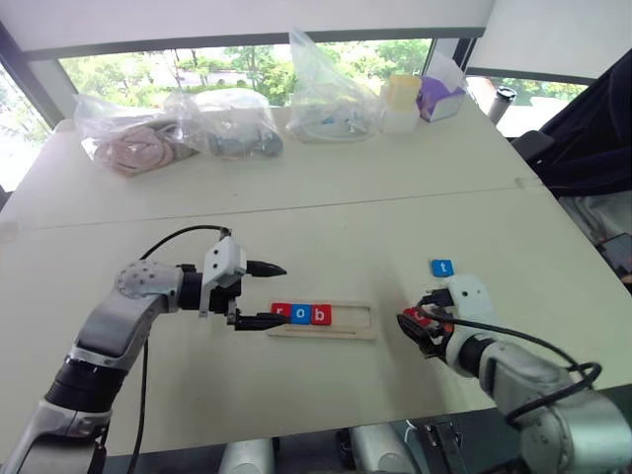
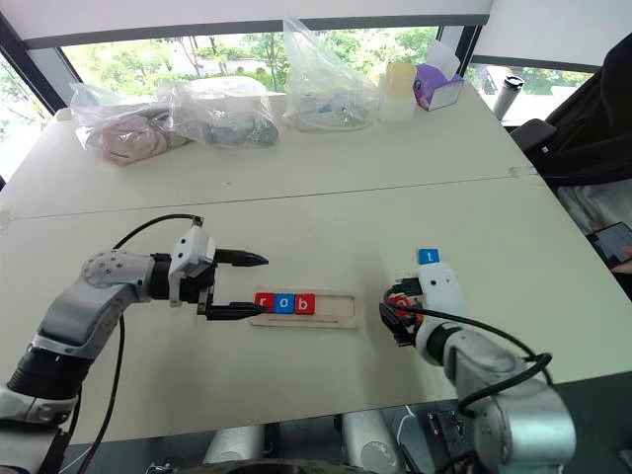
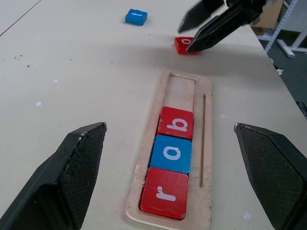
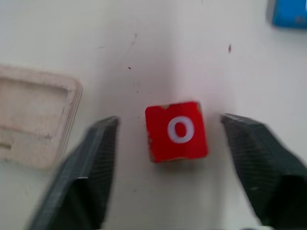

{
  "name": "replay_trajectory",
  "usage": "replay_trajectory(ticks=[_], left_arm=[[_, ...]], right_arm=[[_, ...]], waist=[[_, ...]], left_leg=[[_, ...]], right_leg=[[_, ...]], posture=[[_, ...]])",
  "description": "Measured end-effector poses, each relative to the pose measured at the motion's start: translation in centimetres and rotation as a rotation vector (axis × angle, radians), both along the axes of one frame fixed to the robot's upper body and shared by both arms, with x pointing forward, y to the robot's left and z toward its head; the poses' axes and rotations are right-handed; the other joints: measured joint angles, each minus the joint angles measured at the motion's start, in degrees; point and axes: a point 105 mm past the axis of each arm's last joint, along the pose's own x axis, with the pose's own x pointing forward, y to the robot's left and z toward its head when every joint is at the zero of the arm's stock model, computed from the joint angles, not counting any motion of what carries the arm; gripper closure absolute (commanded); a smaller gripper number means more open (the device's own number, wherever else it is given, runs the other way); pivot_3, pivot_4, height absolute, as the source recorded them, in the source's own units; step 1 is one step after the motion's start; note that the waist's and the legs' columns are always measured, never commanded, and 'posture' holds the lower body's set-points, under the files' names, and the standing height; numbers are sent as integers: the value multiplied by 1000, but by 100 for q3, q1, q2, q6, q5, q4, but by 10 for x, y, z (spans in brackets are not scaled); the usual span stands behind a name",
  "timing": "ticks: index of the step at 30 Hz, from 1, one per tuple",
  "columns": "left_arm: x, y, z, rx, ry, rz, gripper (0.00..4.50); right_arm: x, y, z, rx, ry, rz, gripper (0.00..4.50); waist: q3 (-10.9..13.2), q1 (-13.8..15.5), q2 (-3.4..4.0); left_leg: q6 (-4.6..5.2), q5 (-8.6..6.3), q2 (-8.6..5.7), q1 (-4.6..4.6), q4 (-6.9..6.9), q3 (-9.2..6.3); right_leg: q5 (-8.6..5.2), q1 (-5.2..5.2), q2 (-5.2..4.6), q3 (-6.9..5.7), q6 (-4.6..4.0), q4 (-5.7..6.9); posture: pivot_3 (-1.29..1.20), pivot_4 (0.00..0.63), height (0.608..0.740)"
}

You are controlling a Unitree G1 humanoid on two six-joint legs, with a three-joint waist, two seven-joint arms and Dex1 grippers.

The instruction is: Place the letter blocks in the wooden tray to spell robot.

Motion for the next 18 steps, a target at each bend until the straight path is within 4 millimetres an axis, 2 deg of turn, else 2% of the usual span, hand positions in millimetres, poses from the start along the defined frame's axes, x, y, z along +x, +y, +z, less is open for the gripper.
replay_trajectory(ticks=[3,4,8,11,14,18], left_arm=[[1,-1,-1,2,-2,0,0],[1,-2,-1,0,-7,-4,0],[2,-3,-1,6,-10,-6,0],[2,-4,-2,5,-10,-6,0],[3,-3,-2,6,-10,3,0],[3,-3,-2,7,-13,10,0]], right_arm=[[2,-2,17,-65,-67,223,870],[-2,-2,14,-88,-62,344,870],[-4,-10,3,-147,-48,618,870],[7,-18,-3,-152,-62,703,870],[20,-31,-16,-247,-42,775,870],[31,-32,-22,-264,-27,847,870]], waist=[[-7,12,-21],[-7,18,-21],[-4,34,-26],[-1,45,-28],[3,62,-30],[5,68,-29]], left_leg=[[2,-1,8,6,-8,-8],[3,-2,8,8,-11,-8],[3,-2,9,12,-5,-2],[3,-2,9,23,5,-1],[3,-2,8,49,-1,5],[3,-2,9,58,-7,6]], right_leg=[[0,9,12,-7,3,-8],[2,10,12,-7,8,-8],[9,15,12,-3,20,-10],[3,29,12,0,2,-9],[0,48,11,5,0,-10],[2,54,11,7,3,-9]], posture=[[0,150,740],[0,150,740],[0,150,740],[0,150,740],[0,150,740],[0,150,740]])
